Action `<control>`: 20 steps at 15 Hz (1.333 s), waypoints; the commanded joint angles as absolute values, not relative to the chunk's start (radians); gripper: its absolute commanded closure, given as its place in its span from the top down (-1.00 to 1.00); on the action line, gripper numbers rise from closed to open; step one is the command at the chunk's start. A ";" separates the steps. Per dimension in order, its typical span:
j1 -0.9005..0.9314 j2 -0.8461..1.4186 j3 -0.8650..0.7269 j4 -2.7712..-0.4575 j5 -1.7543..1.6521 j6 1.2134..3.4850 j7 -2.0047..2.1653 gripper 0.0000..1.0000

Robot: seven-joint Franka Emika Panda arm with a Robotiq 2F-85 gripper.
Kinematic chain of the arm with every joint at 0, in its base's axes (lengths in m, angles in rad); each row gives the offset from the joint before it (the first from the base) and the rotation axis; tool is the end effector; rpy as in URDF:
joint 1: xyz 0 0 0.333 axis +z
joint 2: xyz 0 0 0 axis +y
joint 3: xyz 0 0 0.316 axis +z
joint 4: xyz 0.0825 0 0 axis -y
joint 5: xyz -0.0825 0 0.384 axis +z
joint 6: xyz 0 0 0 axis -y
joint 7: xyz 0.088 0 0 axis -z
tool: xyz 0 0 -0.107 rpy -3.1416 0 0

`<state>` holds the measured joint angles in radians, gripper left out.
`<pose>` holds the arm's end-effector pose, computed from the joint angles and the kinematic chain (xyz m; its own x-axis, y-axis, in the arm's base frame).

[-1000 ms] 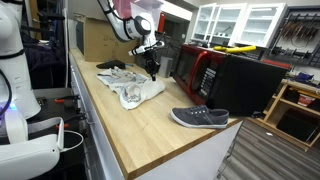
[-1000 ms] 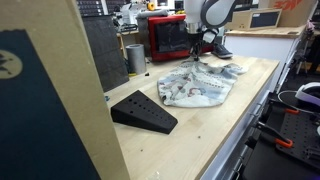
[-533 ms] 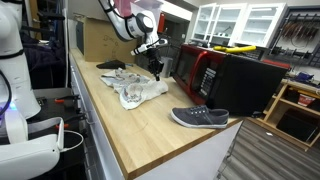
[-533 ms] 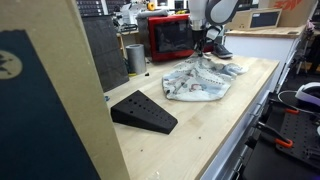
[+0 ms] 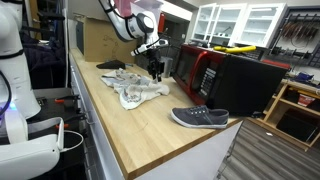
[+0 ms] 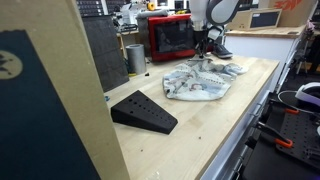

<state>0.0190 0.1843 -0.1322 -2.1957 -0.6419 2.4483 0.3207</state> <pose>0.5554 -0.0629 0.3078 0.9928 0.0773 0.0918 0.0311 -0.9043 0.4258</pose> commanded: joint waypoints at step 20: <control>-0.047 0.131 -0.175 -2.116 -0.767 2.426 0.479 -0.99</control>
<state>-0.0505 0.1292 -0.1710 -2.1495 -0.6886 2.4447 0.4120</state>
